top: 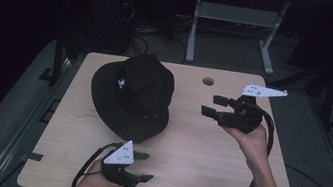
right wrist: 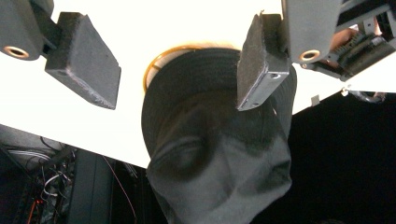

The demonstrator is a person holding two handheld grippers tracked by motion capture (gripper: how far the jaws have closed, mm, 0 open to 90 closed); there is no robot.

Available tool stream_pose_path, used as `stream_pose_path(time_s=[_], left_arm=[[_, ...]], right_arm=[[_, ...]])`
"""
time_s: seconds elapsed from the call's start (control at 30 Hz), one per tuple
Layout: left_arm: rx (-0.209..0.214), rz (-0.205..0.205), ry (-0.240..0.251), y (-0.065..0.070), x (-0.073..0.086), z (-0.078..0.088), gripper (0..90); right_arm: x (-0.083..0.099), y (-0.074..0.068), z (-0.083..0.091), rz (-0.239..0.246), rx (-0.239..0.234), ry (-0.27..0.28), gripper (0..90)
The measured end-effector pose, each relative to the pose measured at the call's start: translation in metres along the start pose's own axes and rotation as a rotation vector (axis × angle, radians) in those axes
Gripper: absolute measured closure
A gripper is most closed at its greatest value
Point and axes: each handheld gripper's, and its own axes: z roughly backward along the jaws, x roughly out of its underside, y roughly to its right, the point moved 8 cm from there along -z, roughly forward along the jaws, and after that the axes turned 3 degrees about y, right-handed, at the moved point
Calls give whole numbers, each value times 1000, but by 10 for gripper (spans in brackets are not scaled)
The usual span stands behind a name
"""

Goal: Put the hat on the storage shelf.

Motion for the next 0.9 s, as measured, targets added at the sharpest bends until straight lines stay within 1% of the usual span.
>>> stream_pose_path(time_s=[0.1, 0.2, 0.3, 0.4, 0.63, 0.77, 0.83, 0.9], left_arm=[[-3, 2, -3, 0, 0, 0, 321], [-7, 18, 9, -1, -1, 0, 318], [-9, 17, 7, -2, -1, 0, 318], [-13, 20, 17, -3, -1, 0, 316], [-13, 23, 11, -3, 0, -1, 302], [-14, 34, 14, -3, 0, -1, 295], [-15, 32, 7, -4, 0, -1, 287], [-15, 39, 6, -4, 0, -1, 282]], right_arm=[[7, 2, 3, 1, 11, -6, 298], [14, 5, 6, -15, 13, -8, 296], [23, 9, 10, -34, 15, -5, 294], [31, 12, 14, -58, 16, 6, 286], [49, 19, 24, -93, 27, 23, 283], [59, 21, 28, -105, 35, 17, 278], [64, 22, 29, -116, 32, 13, 274], [70, 23, 31, -121, 35, 8, 268]])
